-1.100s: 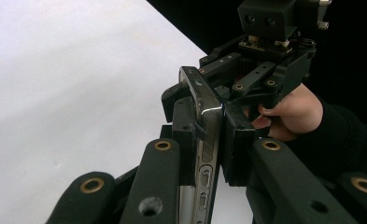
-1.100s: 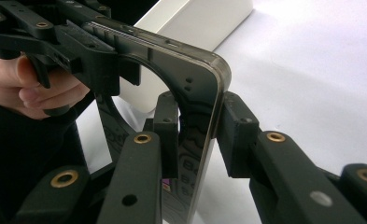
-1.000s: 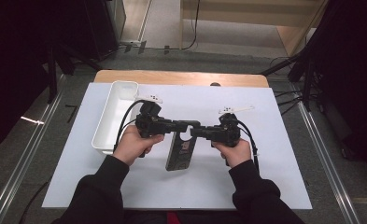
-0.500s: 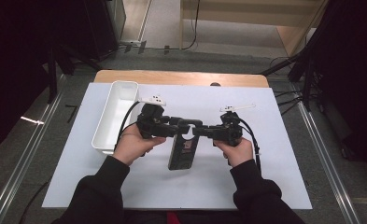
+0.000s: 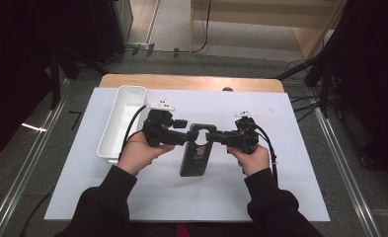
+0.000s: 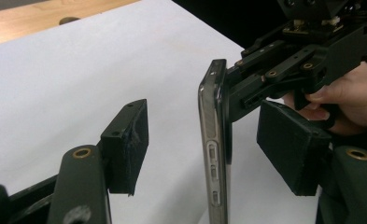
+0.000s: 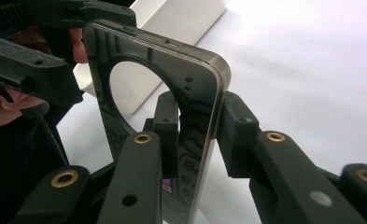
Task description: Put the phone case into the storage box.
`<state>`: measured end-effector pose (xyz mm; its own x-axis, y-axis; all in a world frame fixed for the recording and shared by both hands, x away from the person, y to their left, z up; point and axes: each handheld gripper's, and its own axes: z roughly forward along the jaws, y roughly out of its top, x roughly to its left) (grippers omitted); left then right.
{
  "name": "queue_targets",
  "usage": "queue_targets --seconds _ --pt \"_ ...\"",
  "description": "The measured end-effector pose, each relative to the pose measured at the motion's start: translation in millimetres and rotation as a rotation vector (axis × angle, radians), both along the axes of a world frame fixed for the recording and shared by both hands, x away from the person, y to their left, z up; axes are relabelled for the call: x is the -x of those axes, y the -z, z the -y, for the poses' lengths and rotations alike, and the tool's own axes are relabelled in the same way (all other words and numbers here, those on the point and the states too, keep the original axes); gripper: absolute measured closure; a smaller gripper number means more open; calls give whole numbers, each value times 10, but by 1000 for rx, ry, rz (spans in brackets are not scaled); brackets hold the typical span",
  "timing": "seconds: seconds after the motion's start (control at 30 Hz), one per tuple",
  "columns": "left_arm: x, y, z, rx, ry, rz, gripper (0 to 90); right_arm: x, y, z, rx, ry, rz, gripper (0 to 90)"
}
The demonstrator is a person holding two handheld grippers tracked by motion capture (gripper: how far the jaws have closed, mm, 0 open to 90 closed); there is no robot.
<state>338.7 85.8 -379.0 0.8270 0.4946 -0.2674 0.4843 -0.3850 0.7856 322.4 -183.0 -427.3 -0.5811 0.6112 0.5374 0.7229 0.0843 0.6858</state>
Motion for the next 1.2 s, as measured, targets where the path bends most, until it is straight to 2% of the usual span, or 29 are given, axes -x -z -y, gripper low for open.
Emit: queue_targets --seconds 0.13,0.3,0.43,0.5,0.63,0.97,1.2 --pt "-6 15 -3 4 -13 -10 336 -1 -8 17 2 12 5 701" --pt "19 46 -26 16 -30 -14 336 -14 -19 26 27 36 8 701" --pt "41 82 -40 4 -58 -5 336 -47 -23 15 36 53 2 701" --pt "39 87 -45 2 -68 2 302 -63 -37 -1 51 59 6 702" --pt "37 82 -73 5 -94 17 296 -85 -66 -17 70 76 9 701" --pt "-3 59 -120 34 -137 8 240 -173 -79 -85 87 103 -10 701" --pt "-26 86 -87 -13 -170 13 240 -259 -119 -151 98 123 -29 701"
